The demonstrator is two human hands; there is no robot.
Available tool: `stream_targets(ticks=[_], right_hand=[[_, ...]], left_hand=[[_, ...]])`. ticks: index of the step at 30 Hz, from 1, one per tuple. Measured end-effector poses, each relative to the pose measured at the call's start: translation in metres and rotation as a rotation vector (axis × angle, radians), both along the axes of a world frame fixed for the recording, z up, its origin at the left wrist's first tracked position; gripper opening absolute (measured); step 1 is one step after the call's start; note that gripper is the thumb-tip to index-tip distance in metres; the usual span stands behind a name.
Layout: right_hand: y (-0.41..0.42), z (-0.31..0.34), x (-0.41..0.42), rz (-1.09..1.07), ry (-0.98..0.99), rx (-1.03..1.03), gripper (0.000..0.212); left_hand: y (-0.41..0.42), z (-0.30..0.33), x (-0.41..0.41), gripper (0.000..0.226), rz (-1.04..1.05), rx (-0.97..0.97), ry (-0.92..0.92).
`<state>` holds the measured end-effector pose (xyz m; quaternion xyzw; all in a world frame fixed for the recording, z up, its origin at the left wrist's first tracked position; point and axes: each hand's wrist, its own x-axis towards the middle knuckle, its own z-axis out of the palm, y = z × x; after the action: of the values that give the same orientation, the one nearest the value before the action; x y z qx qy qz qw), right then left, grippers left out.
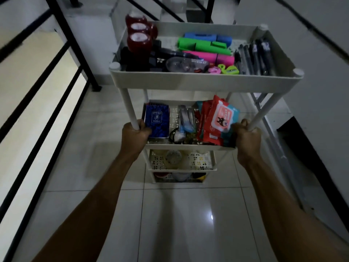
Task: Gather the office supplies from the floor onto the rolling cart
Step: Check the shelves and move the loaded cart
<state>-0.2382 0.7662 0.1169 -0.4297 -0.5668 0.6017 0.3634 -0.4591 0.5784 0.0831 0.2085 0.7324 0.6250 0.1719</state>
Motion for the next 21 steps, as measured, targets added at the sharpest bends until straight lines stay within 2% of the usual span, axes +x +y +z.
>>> stream_targets(ticks=[2,3,4,6,8,9,11,13,15,18,20,21], right_hand=[[-0.002,-0.006,0.001,0.0,0.052,0.026,0.021],[-0.004,-0.01,0.004,0.018,0.073,0.046,0.031],[-0.004,-0.014,0.007,0.042,0.087,0.048,0.045],[-0.005,-0.027,0.012,0.067,0.083,0.002,0.069],[-0.008,-0.04,0.016,0.072,-0.008,0.03,0.087],[-0.006,-0.047,0.016,0.067,-0.053,0.07,0.096],[-0.004,-0.062,0.016,0.108,-0.033,0.042,0.11],[-0.001,-0.07,0.015,0.146,0.012,-0.014,0.119],[0.004,-0.076,0.016,0.164,0.026,-0.026,0.121],[0.009,-0.085,0.021,0.221,0.007,-0.077,0.113],[0.008,-0.094,0.02,0.246,-0.027,-0.083,0.093],[0.007,-0.099,0.017,0.236,-0.033,-0.058,0.077]], left_hand=[[-0.008,-0.006,0.005,0.026,0.046,0.038,0.158],[-0.013,-0.014,0.008,0.028,0.054,0.025,0.221],[-0.018,-0.022,0.011,0.042,0.049,-0.002,0.249],[-0.027,-0.041,0.015,0.076,-0.012,-0.051,0.148],[-0.03,-0.057,0.022,0.09,-0.119,-0.117,-0.026],[-0.028,-0.065,0.024,0.085,-0.161,-0.186,-0.061],[-0.022,-0.08,0.025,0.054,-0.105,-0.306,-0.079],[-0.013,-0.084,0.027,0.024,0.029,-0.253,-0.19],[-0.003,-0.085,0.026,0.015,0.135,-0.153,-0.272],[0.008,-0.086,0.027,0.017,0.242,-0.082,-0.248],[0.01,-0.09,0.023,0.019,0.241,-0.083,-0.22],[0.009,-0.093,0.02,0.022,0.205,-0.091,-0.205]])
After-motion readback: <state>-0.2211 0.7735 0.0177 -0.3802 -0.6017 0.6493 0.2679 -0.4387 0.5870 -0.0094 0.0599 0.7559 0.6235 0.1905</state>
